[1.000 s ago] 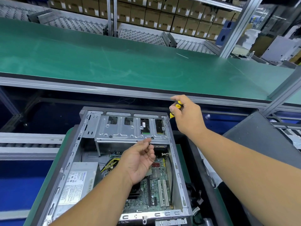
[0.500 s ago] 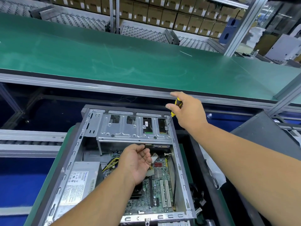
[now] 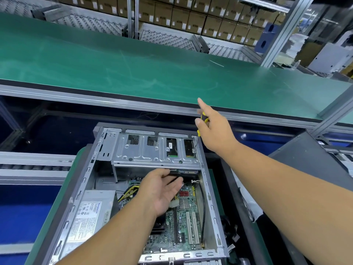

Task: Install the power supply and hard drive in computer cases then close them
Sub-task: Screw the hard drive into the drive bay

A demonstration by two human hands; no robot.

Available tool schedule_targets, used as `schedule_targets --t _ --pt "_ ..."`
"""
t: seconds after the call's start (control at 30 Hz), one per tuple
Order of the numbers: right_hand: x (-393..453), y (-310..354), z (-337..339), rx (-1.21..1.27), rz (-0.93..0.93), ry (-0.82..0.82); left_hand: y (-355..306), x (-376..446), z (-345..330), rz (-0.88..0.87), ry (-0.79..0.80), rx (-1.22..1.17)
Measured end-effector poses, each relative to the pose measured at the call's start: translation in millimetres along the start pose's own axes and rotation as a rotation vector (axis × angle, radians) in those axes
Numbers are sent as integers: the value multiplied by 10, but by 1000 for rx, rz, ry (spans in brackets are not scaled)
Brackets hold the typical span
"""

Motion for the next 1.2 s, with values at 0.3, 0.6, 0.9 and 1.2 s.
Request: schedule_targets --t 0.3,0.6,0.9,1.2 --pt "-3 -33 16 -119 -30 -91 16 -41 -15 30 72 -118" --pt "-103 -60 27 -191 -36 -186 15 -6 -7 13 79 -111" --pt "-75 -99 111 -180 -169 -216 10 -2 4 -4 91 -103" --pt "-52 -51 124 -234 -197 -173 3 -3 -16 -4 98 -90"
Point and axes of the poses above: each hand's wrist, its own x-axis towards the middle knuckle, its own z-axis out of the back of the hand, y = z × x, the point moved 4 cm from there along x, towards the middle knuckle, and after that the axes turned 15 degrees about y, right-handed, at the moved point
